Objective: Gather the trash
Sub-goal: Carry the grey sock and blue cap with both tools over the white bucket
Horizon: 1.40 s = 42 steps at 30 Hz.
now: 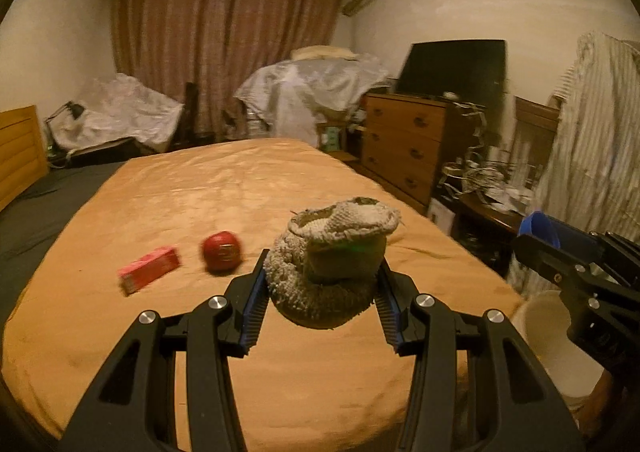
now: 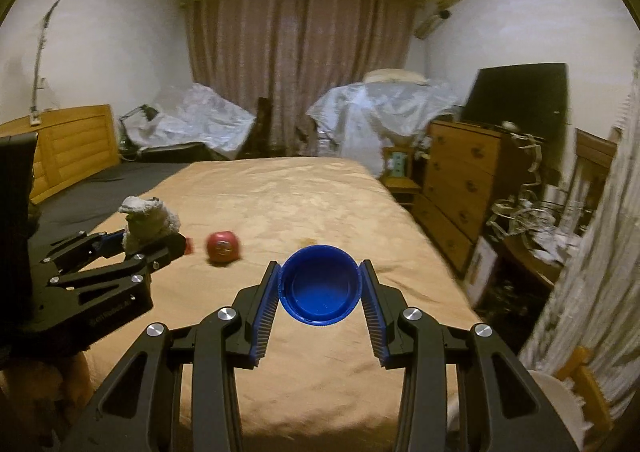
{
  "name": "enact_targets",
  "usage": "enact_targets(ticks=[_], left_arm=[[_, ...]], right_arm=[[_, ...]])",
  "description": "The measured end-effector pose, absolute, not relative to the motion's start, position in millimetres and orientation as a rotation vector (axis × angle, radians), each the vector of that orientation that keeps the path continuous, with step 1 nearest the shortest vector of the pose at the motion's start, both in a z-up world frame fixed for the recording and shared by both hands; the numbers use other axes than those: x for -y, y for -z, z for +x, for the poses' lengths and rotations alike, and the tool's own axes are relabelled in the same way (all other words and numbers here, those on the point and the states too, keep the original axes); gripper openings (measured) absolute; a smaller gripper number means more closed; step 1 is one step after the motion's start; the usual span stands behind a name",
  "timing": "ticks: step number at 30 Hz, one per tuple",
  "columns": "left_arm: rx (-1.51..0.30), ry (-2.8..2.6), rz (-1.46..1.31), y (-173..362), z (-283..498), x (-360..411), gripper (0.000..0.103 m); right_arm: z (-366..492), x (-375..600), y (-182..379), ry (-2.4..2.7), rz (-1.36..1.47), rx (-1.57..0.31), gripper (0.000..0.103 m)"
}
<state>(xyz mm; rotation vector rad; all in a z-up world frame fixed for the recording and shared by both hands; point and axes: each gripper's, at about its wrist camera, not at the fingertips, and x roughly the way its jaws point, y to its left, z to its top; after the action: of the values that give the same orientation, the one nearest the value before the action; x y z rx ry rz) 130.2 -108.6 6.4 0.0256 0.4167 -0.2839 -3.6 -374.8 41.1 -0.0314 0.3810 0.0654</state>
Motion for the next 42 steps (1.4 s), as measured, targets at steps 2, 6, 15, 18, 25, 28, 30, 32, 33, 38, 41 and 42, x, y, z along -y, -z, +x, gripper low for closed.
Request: enact_targets(ticks=[2, 6, 15, 18, 25, 28, 30, 32, 33, 38, 41, 42], left_arm=[[-0.416, 0.312, 0.035, -7, 128, 123, 0.046], [-0.419, 0.374, 0.055, -7, 123, 157, 0.046], [-0.444, 0.526, 0.124, -3, 108, 239, 0.046], [-0.469, 0.573, 0.138, 1, 106, 261, 0.046], [-0.523, 0.675, 0.188, 13, 100, 314, 0.046], [-0.556, 0.717, 0.215, 19, 98, 334, 0.046], [-0.588, 0.749, 0.230, 25, 98, 346, 0.046], [-0.629, 0.786, 0.254, 32, 100, 358, 0.046], [-0.646, 0.797, 0.257, 34, 100, 362, 0.046], [-0.756, 0.841, 0.293, 51, 109, 382, 0.046], [-0.821, 0.861, 0.313, 62, 114, 391, 0.046], [-0.835, 0.863, 0.317, 65, 115, 393, 0.046]], right_arm=[[-10, 394, -40, -0.040, -0.023, -0.391, 0.041], [-29, 437, -37, 0.023, -0.015, -0.412, 0.041], [-58, 528, -38, 0.129, 0.007, -0.446, 0.041], [-66, 559, -36, 0.162, 0.016, -0.466, 0.041], [-76, 629, -17, 0.208, 0.081, -0.548, 0.041], [-70, 654, -4, 0.208, 0.108, -0.608, 0.041], [-66, 666, 4, 0.202, 0.121, -0.651, 0.041], [-62, 673, 12, 0.198, 0.119, -0.694, 0.041], [-60, 681, 17, 0.190, 0.122, -0.725, 0.041], [-48, 699, 30, 0.155, 0.157, -0.828, 0.041], [-43, 702, 38, 0.136, 0.182, -0.882, 0.041], [-41, 705, 43, 0.126, 0.194, -0.903, 0.041]])
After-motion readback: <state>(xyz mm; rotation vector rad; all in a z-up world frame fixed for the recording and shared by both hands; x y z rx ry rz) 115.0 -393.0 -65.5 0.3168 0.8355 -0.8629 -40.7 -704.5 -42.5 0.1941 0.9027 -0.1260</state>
